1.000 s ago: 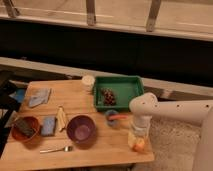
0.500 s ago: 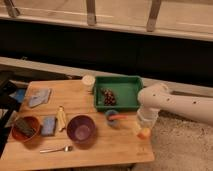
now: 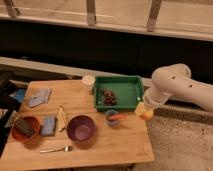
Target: Place apple in purple bowl
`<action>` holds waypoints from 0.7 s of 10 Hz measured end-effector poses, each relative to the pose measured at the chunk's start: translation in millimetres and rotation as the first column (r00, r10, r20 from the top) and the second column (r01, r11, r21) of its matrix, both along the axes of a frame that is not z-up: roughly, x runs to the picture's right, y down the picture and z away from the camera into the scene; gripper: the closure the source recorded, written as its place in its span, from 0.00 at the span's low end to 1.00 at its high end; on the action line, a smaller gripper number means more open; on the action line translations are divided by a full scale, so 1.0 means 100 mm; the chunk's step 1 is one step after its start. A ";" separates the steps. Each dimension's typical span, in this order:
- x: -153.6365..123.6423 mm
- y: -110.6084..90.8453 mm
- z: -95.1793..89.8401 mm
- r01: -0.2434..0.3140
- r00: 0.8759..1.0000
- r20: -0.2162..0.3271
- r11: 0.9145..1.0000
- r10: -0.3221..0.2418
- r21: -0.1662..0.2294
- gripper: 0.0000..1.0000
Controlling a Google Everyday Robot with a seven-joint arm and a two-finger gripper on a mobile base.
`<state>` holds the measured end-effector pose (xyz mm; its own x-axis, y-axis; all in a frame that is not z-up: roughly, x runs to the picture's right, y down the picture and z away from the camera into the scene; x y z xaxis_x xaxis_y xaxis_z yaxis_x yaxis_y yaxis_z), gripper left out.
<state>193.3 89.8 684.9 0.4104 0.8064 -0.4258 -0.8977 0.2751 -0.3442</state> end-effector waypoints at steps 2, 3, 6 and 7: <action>-0.45 -0.33 -0.09 0.017 0.996 0.090 0.998 -0.023 0.068 1.00; -0.54 -0.36 -0.11 0.016 0.994 0.107 0.997 -0.024 0.072 1.00; -0.50 -0.35 -0.10 0.021 0.995 0.100 0.997 -0.028 0.073 1.00; -0.49 -0.35 -0.10 0.020 0.995 0.099 0.997 -0.027 0.073 1.00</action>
